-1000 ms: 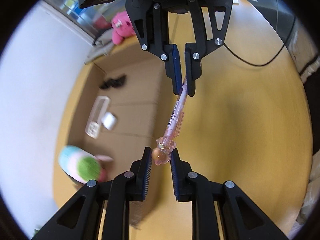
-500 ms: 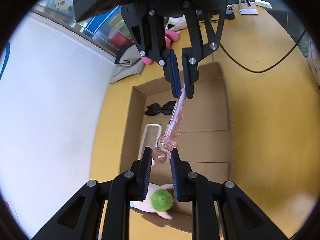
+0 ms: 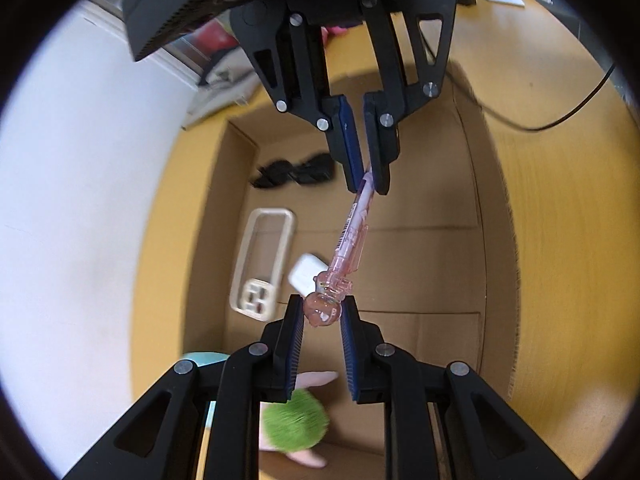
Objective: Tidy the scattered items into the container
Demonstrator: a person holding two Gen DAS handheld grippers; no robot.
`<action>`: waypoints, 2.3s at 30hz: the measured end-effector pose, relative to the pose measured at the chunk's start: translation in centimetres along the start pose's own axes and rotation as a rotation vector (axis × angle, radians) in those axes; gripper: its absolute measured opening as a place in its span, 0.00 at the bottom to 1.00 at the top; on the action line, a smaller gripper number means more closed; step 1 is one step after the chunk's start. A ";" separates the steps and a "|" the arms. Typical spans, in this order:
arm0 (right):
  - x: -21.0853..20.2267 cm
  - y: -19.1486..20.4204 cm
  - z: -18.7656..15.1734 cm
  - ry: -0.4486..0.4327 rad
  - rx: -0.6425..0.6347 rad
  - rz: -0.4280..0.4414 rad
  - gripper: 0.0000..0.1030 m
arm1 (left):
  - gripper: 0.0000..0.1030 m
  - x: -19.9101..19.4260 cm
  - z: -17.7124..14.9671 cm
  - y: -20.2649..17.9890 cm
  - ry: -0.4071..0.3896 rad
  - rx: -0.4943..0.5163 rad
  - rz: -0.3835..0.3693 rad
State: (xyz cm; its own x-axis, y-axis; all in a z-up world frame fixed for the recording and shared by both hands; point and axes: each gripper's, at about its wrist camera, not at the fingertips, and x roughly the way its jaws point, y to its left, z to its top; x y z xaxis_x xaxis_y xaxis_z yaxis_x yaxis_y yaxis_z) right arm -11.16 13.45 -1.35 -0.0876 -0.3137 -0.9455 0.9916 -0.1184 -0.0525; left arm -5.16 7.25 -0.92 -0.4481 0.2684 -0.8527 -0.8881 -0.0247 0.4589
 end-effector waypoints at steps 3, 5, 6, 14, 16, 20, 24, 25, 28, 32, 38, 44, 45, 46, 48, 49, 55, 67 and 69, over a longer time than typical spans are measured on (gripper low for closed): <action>2.2 -0.8 -0.9 0.024 0.017 0.038 0.10 | 0.17 2.5 -0.4 -0.3 0.007 -0.011 -0.042; 3.4 -1.2 -1.3 0.032 0.028 0.064 0.10 | 0.17 3.9 -0.6 -0.6 0.013 -0.011 -0.062; 4.0 -1.4 -1.6 0.040 0.031 0.075 0.10 | 0.17 4.5 -0.7 -0.8 0.017 -0.010 -0.072; 7.1 -2.0 -2.4 0.079 0.052 0.132 0.10 | 0.17 8.8 -1.8 -1.8 0.053 -0.022 -0.138; 7.5 -2.0 -2.5 0.085 0.055 0.143 0.10 | 0.17 9.6 -1.9 -2.1 0.067 -0.020 -0.150; 8.3 -1.8 -2.6 0.097 0.057 0.164 0.10 | 0.17 10.7 -2.2 -2.8 0.093 -0.026 -0.178; 8.1 -1.6 -2.8 0.098 0.065 0.167 0.11 | 0.17 10.7 -2.3 -2.6 0.084 -0.055 -0.190; 8.1 -1.5 -2.8 0.100 0.065 0.165 0.11 | 0.18 10.6 -2.4 -2.7 0.084 -0.049 -0.187; 7.8 -1.1 -3.0 0.102 0.068 0.157 0.11 | 0.18 10.5 -2.3 -3.0 0.086 -0.030 -0.178; 8.1 -1.5 -2.8 0.098 0.081 0.157 0.11 | 0.19 10.0 -2.4 -3.0 0.089 -0.043 -0.203; 7.6 -0.9 -2.8 0.097 0.095 0.156 0.12 | 0.40 8.0 -2.7 -3.4 0.081 -0.047 -0.255; 5.1 1.1 -2.9 0.063 0.125 0.161 0.59 | 0.53 4.6 -3.1 -2.5 0.062 -0.114 -0.196; 4.5 1.2 -3.1 0.052 0.136 0.142 0.59 | 0.53 4.0 -3.3 -2.3 0.058 -0.128 -0.179; 3.4 1.4 -3.3 0.036 0.157 0.113 0.61 | 0.53 2.9 -3.4 -2.2 0.047 -0.153 -0.149; 1.3 2.0 -3.7 -0.013 0.191 0.077 0.65 | 0.53 0.9 -4.0 -1.8 0.015 -0.209 -0.094; -0.3 2.5 -4.0 -0.055 0.214 0.053 0.67 | 0.53 -0.6 -4.6 -1.6 -0.010 -0.252 -0.061; -8.2 4.5 -5.1 -0.352 0.479 -0.071 0.95 | 0.62 -6.5 -5.2 -1.0 -0.073 -0.514 0.171; -7.6 14.0 -6.7 -0.520 1.101 -0.514 0.99 | 0.76 -9.7 -7.0 -6.0 -0.169 -1.264 0.391; -7.3 14.9 -6.5 -0.485 1.131 -0.534 0.99 | 0.76 -9.1 -7.5 -6.9 -0.141 -1.348 0.419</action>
State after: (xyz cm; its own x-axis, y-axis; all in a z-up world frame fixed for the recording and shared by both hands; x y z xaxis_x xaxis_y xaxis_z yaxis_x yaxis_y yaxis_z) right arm 4.89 20.06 2.66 -0.6950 -0.2573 -0.6714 0.2235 -0.9648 0.1384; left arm 4.23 -2.21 1.79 -0.7562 0.1022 -0.6463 -0.1451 -0.9893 0.0133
